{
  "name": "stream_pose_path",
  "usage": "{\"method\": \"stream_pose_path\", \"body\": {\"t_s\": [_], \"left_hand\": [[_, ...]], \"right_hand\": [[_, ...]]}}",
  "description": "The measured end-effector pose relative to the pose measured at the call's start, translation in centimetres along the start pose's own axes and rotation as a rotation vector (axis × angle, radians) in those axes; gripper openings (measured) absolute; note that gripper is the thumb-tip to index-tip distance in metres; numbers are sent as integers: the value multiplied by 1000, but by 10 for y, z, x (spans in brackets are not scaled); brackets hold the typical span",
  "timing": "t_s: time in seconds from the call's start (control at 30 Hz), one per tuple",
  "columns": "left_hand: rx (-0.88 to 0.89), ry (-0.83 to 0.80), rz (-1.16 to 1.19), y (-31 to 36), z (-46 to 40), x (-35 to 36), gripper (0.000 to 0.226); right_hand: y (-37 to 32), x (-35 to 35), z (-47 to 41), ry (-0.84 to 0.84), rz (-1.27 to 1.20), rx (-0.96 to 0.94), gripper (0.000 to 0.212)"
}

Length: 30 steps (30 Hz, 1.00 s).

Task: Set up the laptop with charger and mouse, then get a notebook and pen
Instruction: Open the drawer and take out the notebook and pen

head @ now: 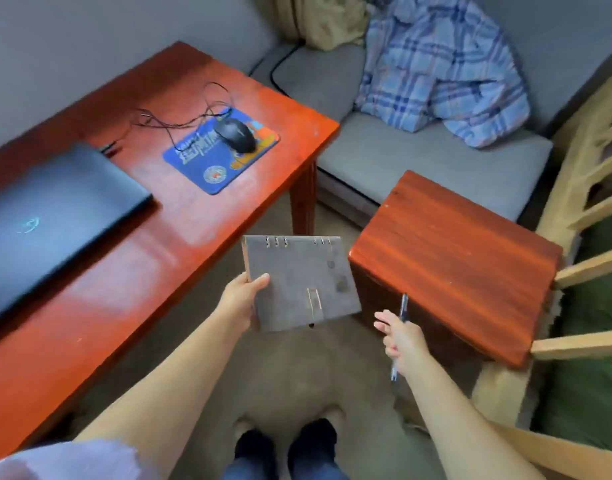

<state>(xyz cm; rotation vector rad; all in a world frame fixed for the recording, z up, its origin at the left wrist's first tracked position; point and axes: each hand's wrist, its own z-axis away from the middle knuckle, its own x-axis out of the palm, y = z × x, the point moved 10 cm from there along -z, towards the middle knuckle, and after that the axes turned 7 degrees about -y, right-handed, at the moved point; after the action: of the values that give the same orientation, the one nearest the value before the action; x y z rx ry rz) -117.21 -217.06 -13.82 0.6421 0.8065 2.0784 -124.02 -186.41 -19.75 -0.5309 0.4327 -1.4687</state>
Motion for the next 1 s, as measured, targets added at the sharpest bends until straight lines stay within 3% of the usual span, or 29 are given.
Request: {"method": "stream_pose_path", "body": {"t_s": [0.1, 0.17, 0.27, 0.37, 0.47, 0.57, 0.67, 0.8, 1.0], "left_hand": [[63, -1, 366, 12, 31, -12, 25], [109, -26, 631, 18, 50, -19, 30], [156, -61, 791, 22, 87, -45, 33], [172, -92, 737, 13, 127, -103, 24], [251, 48, 721, 2, 176, -208, 17], [315, 245, 534, 0, 233, -320, 10], [338, 346, 253, 8, 269, -387, 17], [398, 616, 227, -6, 293, -461, 36], [287, 706, 340, -41, 277, -537, 32]], "right_hand": [[-33, 74, 25, -112, 217, -139, 29], [-49, 138, 49, -249, 204, -224, 31], [-70, 220, 96, -423, 201, -413, 30], [-73, 284, 144, -589, 287, -588, 27], [-49, 345, 191, -776, 460, -661, 22], [3, 408, 235, -932, 640, -631, 23], [67, 475, 270, -1107, 685, -550, 16], [127, 548, 290, -1071, 822, -632, 20], [174, 620, 270, -858, 1148, -730, 31]]}}
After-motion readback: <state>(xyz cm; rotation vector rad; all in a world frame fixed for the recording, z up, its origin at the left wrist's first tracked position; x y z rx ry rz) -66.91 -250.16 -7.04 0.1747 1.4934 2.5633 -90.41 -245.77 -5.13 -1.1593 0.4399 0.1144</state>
